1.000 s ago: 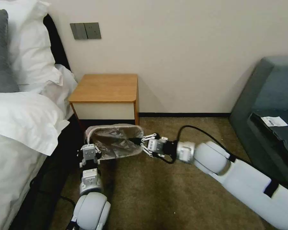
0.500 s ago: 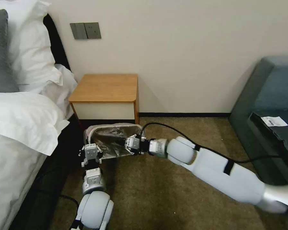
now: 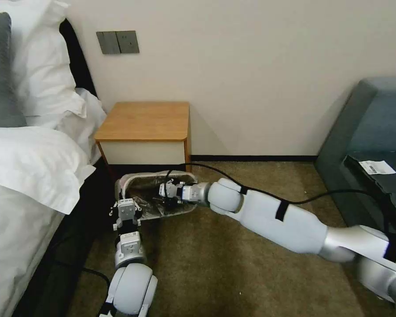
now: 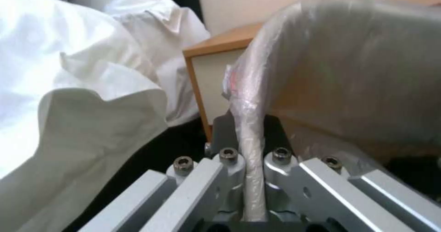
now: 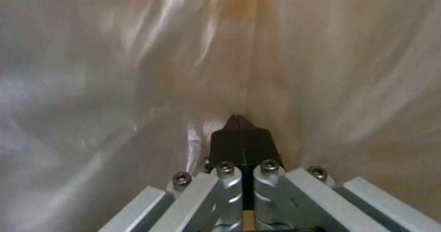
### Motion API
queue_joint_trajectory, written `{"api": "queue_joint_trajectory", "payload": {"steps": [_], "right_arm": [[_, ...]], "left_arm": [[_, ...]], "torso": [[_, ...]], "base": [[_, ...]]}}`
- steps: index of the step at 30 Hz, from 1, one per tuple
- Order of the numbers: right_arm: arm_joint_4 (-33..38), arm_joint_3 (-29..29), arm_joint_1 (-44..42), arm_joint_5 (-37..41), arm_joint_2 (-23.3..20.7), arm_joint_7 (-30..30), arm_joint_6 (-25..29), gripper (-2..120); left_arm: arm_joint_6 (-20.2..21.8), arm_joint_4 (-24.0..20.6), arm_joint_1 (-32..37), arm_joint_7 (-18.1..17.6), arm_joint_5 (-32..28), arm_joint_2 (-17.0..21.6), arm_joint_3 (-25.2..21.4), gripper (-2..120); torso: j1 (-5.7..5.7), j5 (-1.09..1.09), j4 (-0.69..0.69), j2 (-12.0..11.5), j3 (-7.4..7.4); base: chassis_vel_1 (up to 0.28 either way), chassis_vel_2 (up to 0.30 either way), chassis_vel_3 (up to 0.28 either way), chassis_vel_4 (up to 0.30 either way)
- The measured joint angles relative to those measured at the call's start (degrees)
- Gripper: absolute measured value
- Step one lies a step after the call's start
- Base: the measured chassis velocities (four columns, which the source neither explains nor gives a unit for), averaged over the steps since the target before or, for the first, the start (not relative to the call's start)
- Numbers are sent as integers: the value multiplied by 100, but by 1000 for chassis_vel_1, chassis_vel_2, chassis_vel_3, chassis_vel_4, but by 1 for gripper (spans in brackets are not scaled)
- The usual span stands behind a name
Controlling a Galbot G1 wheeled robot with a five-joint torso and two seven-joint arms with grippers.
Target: Pick up the garbage bag from the table and place it over the trash can.
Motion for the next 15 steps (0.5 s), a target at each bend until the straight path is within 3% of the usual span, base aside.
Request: {"api": "queue_joint_trajectory", "payload": {"steps": [15], "right_arm": [[-840,-143,81,-284,542,34,146,0]], "left_arm": [[13,-244,296,-2,327,-224,82,0]], "torso": [[0,1,0,0,0]], "base": [[0,0,0,0]]}}
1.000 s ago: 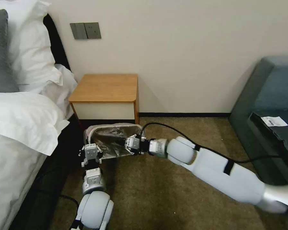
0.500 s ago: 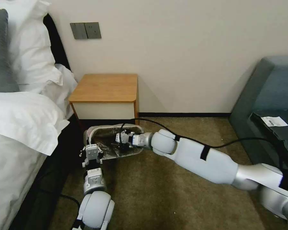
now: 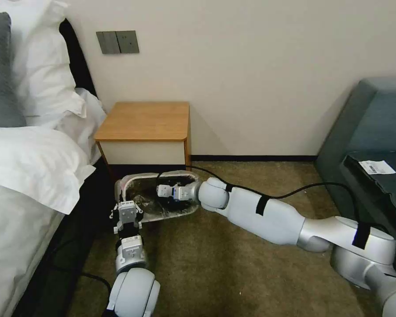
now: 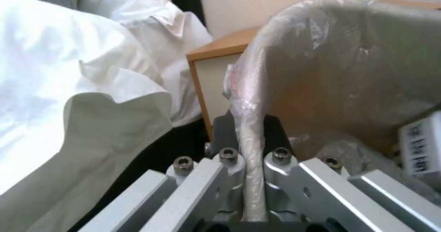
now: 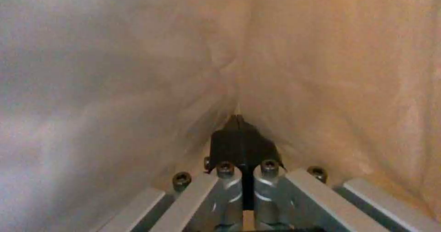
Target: Pick up the garbage bag from the table and place it over the trash can.
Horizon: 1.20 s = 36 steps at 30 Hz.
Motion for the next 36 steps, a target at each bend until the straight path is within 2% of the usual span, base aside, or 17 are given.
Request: {"api": "queue_joint_trajectory", "payload": {"steps": [9,14,24,36], "right_arm": [[-296,-35,-56,-150,275,44,145,0],[-265,-29,-64,-147,272,86,161,0],[583,99,-310,61,-186,254,93,0],[1954,878,-1115,-54,-1042,130,133,0]], "left_arm": [[-52,-94,222,14,200,-165,71,0],[-54,-72,188,17,205,-171,53,0],[-12,152,-93,11,5,-110,-114,0],[44,350,-321,-17,-253,35,-165,0]], "torso": [[0,0,1,0,0],[0,0,1,0,0],[-1,0,0,0,0],[0,2,0,0,0]], "base": [[0,0,0,0],[0,0,0,0],[0,0,0,0],[0,0,0,0]]}}
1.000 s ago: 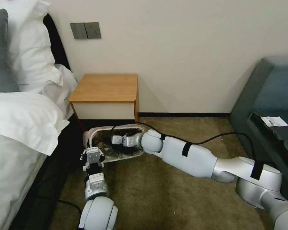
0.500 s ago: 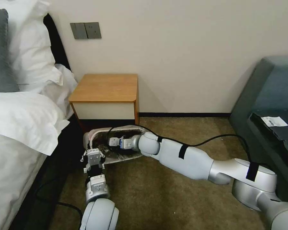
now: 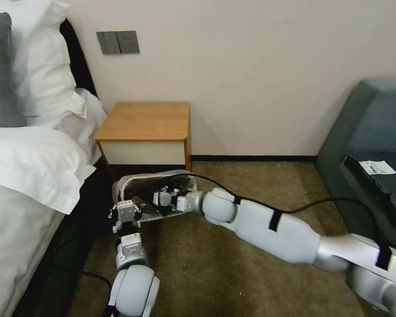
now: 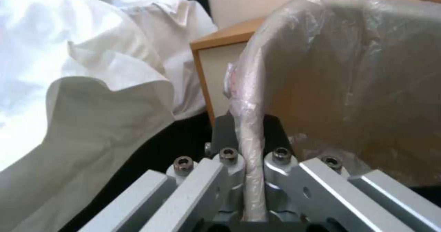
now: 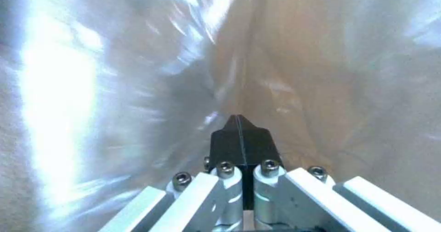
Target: Pick up the garbage bag from the table and place it over the trash can.
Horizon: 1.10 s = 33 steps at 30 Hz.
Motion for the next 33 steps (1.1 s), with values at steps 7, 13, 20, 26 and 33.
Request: {"api": "queue_joint_trajectory", "payload": {"steps": [7,13,20,26,33], "right_arm": [[1577,1646,-1240,-421,-1036,-312,394,0],[2585,2990,-2565,-28,-1790,-125,466,0],[3189,4368,-4022,362,-1365,1020,482,23],[3302,4894,-5059,598,-266,2013,510,45],[2963,5122,-5330,301,251,2040,1066,76]], "left_arm": [[80,34,-93,-7,-216,35,-6,0],[258,-39,-116,-8,-736,108,16,0],[378,-196,-100,87,-1646,270,37,0],[891,-442,-99,83,-2865,382,20,0],[1897,-573,-108,266,-3936,460,-34,0]], "torso": [[0,0,0,0,0],[0,1,0,0,0],[-1,-2,1,0,0],[-1,-1,-1,0,-1],[0,-3,1,0,0]], "base": [[0,0,0,0],[0,0,0,0],[0,0,0,0],[0,0,0,0],[0,0,0,0]]}}
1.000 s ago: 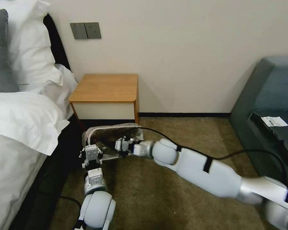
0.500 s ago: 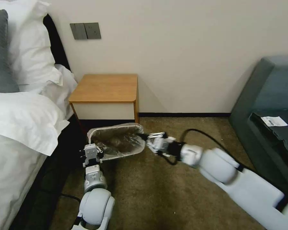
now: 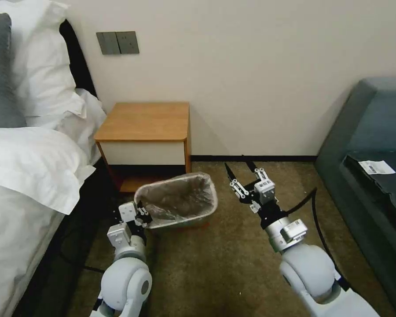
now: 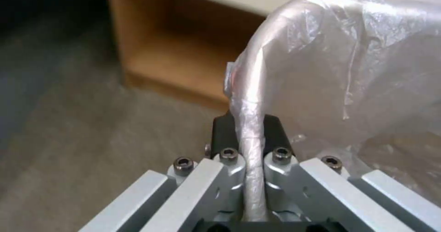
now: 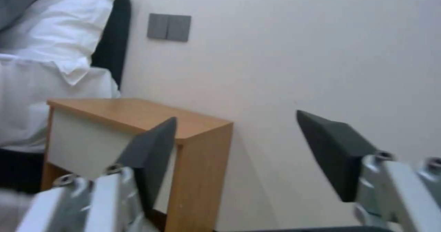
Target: Pick up the garbage bag from the table and place it over the trash can.
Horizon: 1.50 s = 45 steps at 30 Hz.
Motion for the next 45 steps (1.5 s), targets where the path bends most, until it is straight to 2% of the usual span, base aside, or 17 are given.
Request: {"api": "queue_joint_trajectory", "payload": {"steps": [1,4,5,7,12,21,33,39,40,44,45], "right_arm": [[0,0,0,0,0,0,0,76],[-55,79,-77,-25,270,-23,127,89],[-55,79,-77,-25,270,-23,127,89],[-69,110,-107,-41,387,-38,191,97],[-66,137,-132,-91,585,-69,263,100],[-24,124,-177,-156,717,-137,329,100],[-52,117,-183,-183,715,-185,367,100],[-78,100,-155,-188,727,-215,373,100],[-78,100,-155,-188,727,-215,373,100],[-74,112,-140,-191,694,-217,373,100],[-74,112,-140,-191,694,-217,373,100]], "left_arm": [[0,0,0,0,0,0,0,0],[359,3,38,386,35,51,-2,0],[359,3,38,386,35,51,-2,0],[588,66,31,709,64,115,-30,0],[786,339,-53,1042,235,158,-51,0],[750,797,-138,1126,314,63,-24,0],[575,987,-219,842,282,-30,32,0],[678,905,-236,766,184,-41,47,23],[678,905,-236,766,184,-41,47,23],[698,773,-174,718,147,-23,50,42],[698,773,-174,718,147,-23,50,42]], "torso": [[0,0,0,0,0],[0,2,-1,0,0],[0,2,-1,0,0],[0,0,-1,0,0],[0,1,-1,0,0],[0,1,-1,0,0],[0,2,-1,0,0],[0,2,-1,0,0],[0,2,-1,0,0],[0,2,-1,0,1],[0,2,-1,0,1]], "base": [[0,0,0,0],[0,0,0,0],[0,0,0,0],[0,0,0,0],[0,0,0,0],[0,0,0,0],[0,0,0,0],[0,0,0,0],[0,0,0,0],[0,0,0,0],[0,0,0,0]]}}
